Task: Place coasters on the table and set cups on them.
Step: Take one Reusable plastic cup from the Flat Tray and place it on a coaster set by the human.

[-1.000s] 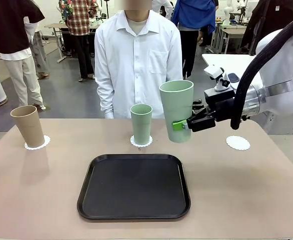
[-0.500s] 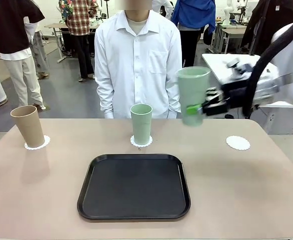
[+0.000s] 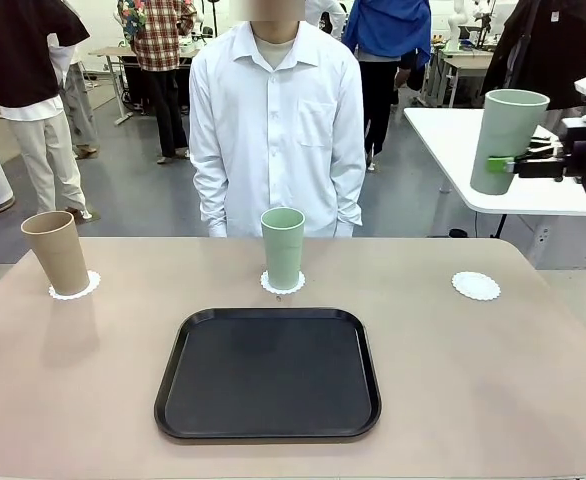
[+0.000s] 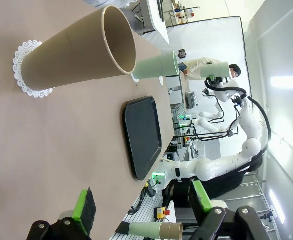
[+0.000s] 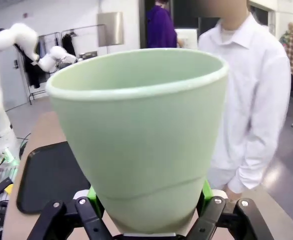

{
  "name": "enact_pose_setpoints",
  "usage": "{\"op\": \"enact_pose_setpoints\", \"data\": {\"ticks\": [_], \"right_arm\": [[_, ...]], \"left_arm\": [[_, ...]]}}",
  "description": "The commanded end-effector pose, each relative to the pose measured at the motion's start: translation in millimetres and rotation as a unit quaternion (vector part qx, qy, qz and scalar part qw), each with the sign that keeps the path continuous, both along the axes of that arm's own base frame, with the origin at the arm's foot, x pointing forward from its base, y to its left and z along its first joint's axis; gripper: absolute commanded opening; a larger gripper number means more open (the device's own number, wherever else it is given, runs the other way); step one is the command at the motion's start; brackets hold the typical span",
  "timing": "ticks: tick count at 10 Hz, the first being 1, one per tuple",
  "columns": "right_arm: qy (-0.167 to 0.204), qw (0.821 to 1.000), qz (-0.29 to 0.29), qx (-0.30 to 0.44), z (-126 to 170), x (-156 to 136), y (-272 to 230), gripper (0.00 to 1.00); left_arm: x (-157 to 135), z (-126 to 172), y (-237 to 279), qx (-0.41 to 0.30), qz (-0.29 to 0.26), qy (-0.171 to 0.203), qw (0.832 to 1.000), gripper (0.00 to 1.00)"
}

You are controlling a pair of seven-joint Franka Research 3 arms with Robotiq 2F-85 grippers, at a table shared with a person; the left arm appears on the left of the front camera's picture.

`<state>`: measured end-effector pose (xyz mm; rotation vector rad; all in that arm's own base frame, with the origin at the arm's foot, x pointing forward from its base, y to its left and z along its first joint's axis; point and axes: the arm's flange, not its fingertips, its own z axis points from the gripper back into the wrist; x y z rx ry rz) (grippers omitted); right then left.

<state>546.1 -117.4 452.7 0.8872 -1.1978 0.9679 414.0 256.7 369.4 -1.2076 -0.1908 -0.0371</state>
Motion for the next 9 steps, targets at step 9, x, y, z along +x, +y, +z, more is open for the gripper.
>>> {"op": "enact_pose_setpoints", "data": {"ticks": [9], "right_arm": [[0.008, 1.000, -0.003, 0.011, -12, 4, -19, 0.83]], "left_arm": [[0, 2, 0, 0.000, 0.004, 0.000, 1.000, 1.00]]}}
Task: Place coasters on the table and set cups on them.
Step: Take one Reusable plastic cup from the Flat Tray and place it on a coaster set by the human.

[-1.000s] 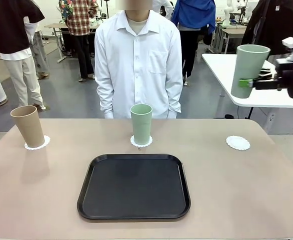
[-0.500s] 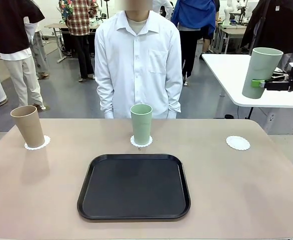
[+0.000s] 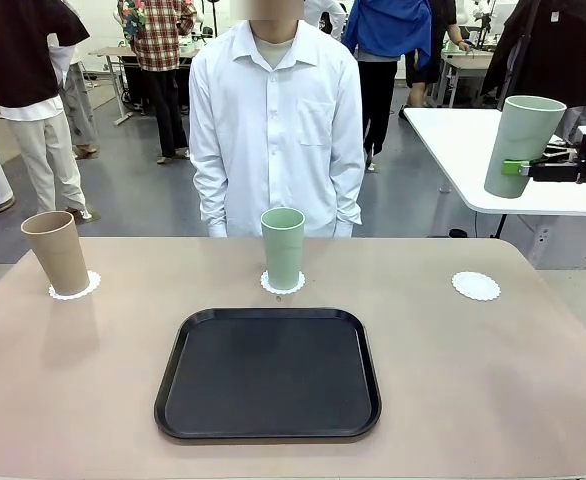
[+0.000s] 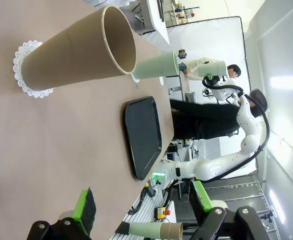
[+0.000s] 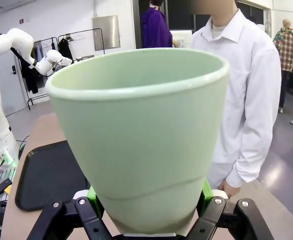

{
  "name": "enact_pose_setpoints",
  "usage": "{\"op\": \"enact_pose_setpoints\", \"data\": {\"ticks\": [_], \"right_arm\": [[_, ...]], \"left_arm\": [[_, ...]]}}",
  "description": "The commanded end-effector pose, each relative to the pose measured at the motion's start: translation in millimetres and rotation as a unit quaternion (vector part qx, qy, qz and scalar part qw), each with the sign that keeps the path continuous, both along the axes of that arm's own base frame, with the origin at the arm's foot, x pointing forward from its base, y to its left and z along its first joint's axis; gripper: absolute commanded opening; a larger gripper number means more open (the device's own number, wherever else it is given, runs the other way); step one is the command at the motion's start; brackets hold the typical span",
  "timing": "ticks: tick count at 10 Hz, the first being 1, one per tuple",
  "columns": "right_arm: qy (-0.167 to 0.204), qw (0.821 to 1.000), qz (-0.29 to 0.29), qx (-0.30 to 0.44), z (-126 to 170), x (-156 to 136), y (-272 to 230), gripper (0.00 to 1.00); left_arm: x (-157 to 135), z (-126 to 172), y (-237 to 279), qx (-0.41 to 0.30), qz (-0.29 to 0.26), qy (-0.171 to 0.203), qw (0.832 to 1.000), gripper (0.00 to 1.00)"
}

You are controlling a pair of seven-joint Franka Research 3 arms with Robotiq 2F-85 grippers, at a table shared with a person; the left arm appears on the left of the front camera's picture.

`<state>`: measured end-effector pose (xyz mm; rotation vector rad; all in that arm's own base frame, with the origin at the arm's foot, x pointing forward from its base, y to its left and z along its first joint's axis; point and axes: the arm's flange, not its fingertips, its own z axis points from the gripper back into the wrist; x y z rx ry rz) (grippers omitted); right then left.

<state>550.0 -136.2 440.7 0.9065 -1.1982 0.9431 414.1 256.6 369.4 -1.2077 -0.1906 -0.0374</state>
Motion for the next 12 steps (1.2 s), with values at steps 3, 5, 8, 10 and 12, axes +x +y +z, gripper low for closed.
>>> {"op": "enact_pose_setpoints", "data": {"ticks": [3, 5, 8, 10, 12], "right_arm": [[-0.024, 0.997, 0.076, 0.026, -25, 5, -4, 0.83], [-0.030, 0.996, 0.077, 0.028, -50, 0, -15, 0.83], [-0.041, 0.995, 0.086, 0.017, -82, -8, -22, 0.83], [-0.038, 0.994, 0.101, 0.012, -105, -12, -20, 0.83], [-0.030, 0.994, 0.100, 0.007, -126, -11, -24, 0.83]], "left_arm": [[0, 2, 1, 0.000, 0.004, 0.000, 1.000, 1.00], [0, 2, 1, 0.000, 0.004, 0.000, 1.000, 1.00], [0, 2, 1, 0.000, 0.004, 0.000, 1.000, 1.00], [0, 2, 1, 0.000, 0.004, 0.000, 1.000, 1.00], [0, 2, 1, 0.000, 0.004, 0.000, 1.000, 1.00]]}}
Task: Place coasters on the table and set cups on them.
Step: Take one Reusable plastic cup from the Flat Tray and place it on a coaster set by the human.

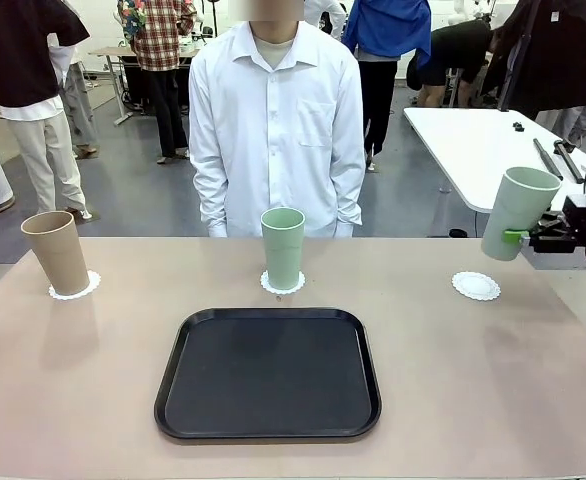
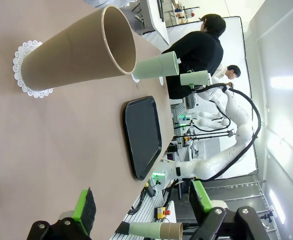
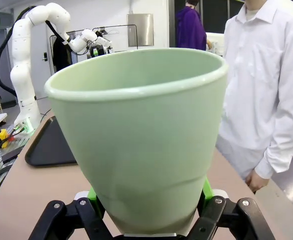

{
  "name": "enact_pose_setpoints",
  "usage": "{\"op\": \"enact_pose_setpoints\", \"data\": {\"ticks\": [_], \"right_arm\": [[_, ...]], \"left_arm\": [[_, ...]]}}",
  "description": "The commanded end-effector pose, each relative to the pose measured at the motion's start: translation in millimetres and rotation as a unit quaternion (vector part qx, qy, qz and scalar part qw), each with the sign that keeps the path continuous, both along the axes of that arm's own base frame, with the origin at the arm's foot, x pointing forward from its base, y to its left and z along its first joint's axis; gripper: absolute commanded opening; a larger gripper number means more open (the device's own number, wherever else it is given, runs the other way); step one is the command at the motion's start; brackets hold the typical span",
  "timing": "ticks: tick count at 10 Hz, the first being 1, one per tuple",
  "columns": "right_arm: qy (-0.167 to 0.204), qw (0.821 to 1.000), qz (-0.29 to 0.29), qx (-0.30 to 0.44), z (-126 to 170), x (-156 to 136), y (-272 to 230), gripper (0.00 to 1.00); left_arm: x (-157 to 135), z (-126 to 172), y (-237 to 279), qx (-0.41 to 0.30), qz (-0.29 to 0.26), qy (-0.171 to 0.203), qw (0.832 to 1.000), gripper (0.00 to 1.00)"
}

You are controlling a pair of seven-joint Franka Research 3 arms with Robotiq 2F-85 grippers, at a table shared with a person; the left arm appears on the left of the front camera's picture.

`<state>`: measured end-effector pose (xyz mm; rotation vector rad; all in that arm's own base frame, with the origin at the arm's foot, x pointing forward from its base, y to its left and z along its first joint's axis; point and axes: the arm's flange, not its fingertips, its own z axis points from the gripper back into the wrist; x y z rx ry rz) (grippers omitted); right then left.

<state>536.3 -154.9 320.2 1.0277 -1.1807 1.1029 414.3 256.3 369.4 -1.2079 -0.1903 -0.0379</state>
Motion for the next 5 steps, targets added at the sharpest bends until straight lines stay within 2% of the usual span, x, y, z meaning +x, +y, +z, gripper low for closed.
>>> {"op": "enact_pose_setpoints", "data": {"ticks": [1, 5], "right_arm": [[-0.008, 1.000, 0.008, -0.006, -15, 3, -7, 0.83], [-0.007, 1.000, 0.019, -0.018, -53, 8, -3, 0.83]], "left_arm": [[0, 2, 1, 0.000, 0.004, 0.000, 1.000, 1.00], [0, 2, 1, 0.000, 0.004, 0.000, 1.000, 1.00]]}}
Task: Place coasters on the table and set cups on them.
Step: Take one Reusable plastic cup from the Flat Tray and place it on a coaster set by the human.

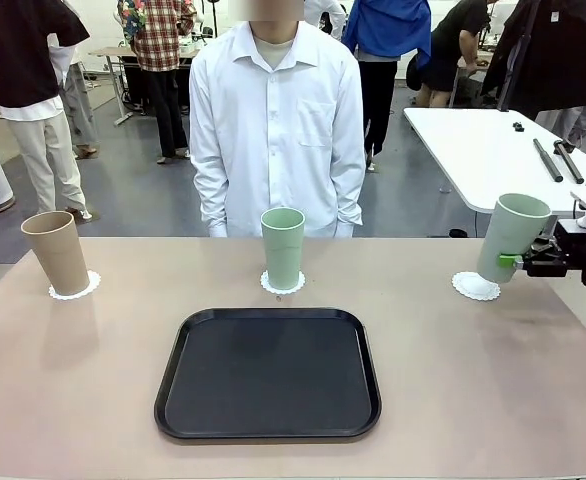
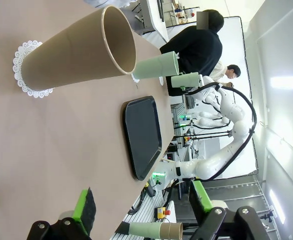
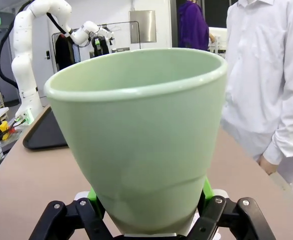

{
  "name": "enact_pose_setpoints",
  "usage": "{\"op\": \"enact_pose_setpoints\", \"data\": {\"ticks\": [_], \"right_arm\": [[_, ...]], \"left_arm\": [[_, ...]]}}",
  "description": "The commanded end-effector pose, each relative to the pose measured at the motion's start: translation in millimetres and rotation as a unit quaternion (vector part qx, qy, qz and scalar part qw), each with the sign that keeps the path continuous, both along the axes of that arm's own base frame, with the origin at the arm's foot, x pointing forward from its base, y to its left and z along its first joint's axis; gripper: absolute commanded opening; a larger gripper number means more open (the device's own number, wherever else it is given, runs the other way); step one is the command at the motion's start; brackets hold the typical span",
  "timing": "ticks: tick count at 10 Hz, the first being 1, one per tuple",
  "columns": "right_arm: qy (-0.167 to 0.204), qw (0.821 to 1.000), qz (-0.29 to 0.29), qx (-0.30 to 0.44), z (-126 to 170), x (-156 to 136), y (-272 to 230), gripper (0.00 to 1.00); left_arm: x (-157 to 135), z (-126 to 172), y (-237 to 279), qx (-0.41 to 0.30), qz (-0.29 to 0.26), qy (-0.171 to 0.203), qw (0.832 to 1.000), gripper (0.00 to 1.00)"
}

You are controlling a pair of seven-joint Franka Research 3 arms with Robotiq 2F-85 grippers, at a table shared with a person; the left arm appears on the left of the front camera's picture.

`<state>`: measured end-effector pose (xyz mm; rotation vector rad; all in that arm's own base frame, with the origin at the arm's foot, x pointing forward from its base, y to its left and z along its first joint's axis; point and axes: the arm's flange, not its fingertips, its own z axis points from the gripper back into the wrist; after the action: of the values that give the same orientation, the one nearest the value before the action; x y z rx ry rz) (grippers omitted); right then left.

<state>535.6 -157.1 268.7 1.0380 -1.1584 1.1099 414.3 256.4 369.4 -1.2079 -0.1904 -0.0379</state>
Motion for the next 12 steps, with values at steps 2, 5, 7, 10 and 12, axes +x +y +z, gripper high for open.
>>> {"op": "enact_pose_setpoints", "data": {"ticks": [2, 5, 7, 10, 12], "right_arm": [[-0.009, 1.000, 0.008, -0.022, -13, 14, 3, 0.83], [0.001, 1.000, 0.000, -0.030, -23, 25, 8, 0.83], [0.007, 1.000, -0.006, -0.029, -29, 32, 9, 0.83], [0.013, 0.999, -0.009, -0.029, -33, 35, 7, 0.83], [0.016, 0.999, -0.011, -0.028, -33, 35, 8, 0.83]], "left_arm": [[0, 2, 1, 0.000, 0.004, 0.000, 1.000, 1.00], [0, 2, 1, 0.000, 0.004, 0.000, 1.000, 1.00], [0, 2, 1, 0.000, 0.004, 0.000, 1.000, 1.00], [0, 2, 1, 0.000, 0.004, 0.000, 1.000, 1.00], [0, 2, 1, 0.000, 0.004, 0.000, 1.000, 1.00]]}}
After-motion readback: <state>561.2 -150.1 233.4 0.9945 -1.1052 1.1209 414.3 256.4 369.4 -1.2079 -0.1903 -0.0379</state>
